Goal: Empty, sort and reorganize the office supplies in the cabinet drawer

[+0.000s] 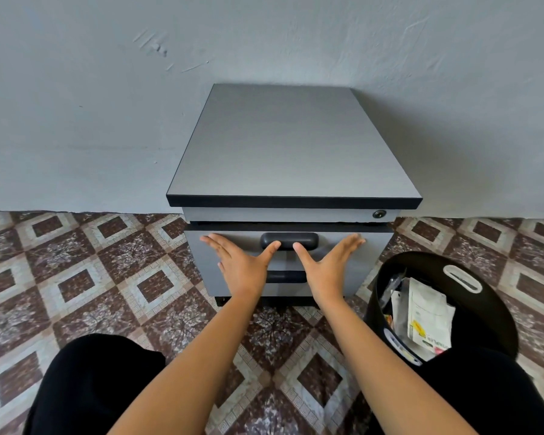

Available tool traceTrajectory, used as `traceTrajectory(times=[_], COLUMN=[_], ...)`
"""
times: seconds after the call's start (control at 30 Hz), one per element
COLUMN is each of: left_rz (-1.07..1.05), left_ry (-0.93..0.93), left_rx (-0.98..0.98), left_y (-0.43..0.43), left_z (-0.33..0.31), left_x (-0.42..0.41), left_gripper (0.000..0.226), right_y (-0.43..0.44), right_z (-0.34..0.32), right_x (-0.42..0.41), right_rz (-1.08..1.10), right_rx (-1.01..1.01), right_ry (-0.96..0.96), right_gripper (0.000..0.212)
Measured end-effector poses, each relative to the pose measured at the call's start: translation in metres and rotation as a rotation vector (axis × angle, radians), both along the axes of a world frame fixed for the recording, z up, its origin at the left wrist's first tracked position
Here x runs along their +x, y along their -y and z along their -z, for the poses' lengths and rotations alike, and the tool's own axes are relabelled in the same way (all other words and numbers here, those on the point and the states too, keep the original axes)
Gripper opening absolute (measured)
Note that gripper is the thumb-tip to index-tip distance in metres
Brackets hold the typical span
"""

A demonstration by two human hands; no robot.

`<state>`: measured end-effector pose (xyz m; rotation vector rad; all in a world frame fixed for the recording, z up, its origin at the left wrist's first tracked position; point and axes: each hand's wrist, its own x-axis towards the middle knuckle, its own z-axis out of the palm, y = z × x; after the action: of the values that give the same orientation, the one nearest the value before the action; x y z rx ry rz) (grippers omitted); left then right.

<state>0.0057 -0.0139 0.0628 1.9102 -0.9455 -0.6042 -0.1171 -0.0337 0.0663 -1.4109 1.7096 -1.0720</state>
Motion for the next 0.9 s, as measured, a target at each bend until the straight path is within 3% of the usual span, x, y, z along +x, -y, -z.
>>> traceTrajectory(times=[0.33,0.47,0.53,0.63,0.73,0.9], left_rz=[0.009,-0.050,-0.146,-0.276,-0.232,-0.288], left_ry=[0.068,0.089,-0.080,-0.460,-0.683,-0.884], left_rx=[0.035,-0.041,-0.084,0.051,0.173,0.125], left_y=[0.021,0.014,0.012,0.017,0.026,0.032], left_z=[0.003,0.018,0.026,0.039,0.045,0.040], left_x=[0.003,0.008,0.010,0.014,0.015,0.006], left_gripper=[0.128,0.110,0.093,0.079,0.088,0.109], right_y=[0.021,0.018,0.017,0.024,0.036,0.047], right_z=[0.006,0.013,0.018,0.025,0.031,0.039], right_x=[0.004,0.001,-0.002,-0.005,-0.007,-0.002], right_rz=[0.000,0.051,0.146,0.341,0.388,0.369], right_rx=[-0.025,-0.088,-0.094,0.106,0.305,0.451], right_ry=[0.056,0.053,0.117,0.397,0.604,0.869], right_gripper=[0.118,0.106,0.091,0.074,0.077,0.091])
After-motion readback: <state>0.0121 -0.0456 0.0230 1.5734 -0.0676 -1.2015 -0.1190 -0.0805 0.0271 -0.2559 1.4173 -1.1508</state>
